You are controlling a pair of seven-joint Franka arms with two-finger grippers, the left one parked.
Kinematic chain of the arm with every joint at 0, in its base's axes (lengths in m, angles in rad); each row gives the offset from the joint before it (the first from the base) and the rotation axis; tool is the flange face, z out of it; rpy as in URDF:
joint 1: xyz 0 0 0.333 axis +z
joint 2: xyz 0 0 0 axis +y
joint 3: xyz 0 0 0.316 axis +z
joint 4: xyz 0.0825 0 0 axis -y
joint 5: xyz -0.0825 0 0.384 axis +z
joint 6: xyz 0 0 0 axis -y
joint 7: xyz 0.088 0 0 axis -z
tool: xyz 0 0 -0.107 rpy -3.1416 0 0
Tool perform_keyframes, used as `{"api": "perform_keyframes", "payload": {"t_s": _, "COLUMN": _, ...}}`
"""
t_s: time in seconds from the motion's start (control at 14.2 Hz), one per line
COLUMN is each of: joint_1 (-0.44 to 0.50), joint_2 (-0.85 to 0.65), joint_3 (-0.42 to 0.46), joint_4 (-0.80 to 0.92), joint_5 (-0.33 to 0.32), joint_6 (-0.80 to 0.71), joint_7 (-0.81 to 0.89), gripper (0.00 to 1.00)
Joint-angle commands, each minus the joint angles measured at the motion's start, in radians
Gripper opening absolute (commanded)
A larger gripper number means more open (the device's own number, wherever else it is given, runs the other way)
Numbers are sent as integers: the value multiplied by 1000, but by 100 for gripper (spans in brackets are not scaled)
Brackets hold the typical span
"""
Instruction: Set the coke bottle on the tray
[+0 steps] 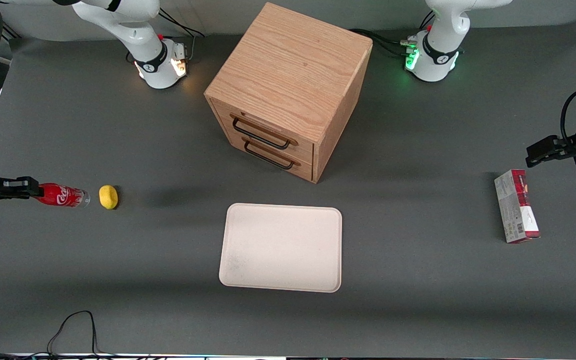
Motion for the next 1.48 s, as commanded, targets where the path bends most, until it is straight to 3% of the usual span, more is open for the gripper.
{"api": "perform_keyframes", "payload": {"t_s": 0.0, "joint_1": 13, "joint_2": -37, "joint_3": -8, "joint_4": -37, "joint_5": -18, "joint_6": -2, "joint_7": 31, "gripper": 0}}
{"api": "perform_keyframes", "payload": {"t_s": 0.49, "joint_1": 39, "joint_2": -23, "joint_3": -1, "joint_4": 20, "joint_5": -15, "joint_6": 1, "joint_7": 114, "gripper": 0}}
{"api": "perform_keyframes", "payload": {"t_s": 0.85, "joint_1": 120, "joint_2": 65, "joint_3": 13, "joint_4": 123, "joint_5": -4, "joint_6": 7, "joint_7": 260, "gripper": 0}}
{"api": "perform_keyframes", "payload": {"t_s": 1.2, "joint_1": 126, "joint_2": 156, "joint_3": 177, "joint_4": 192, "joint_5": -6, "joint_6": 65, "joint_7": 490, "gripper": 0}}
{"api": "perform_keyframes", "payload": {"t_s": 1.41, "joint_1": 135, "joint_2": 167, "joint_3": 190, "joint_4": 192, "joint_5": -6, "joint_6": 85, "joint_7": 510, "gripper": 0}}
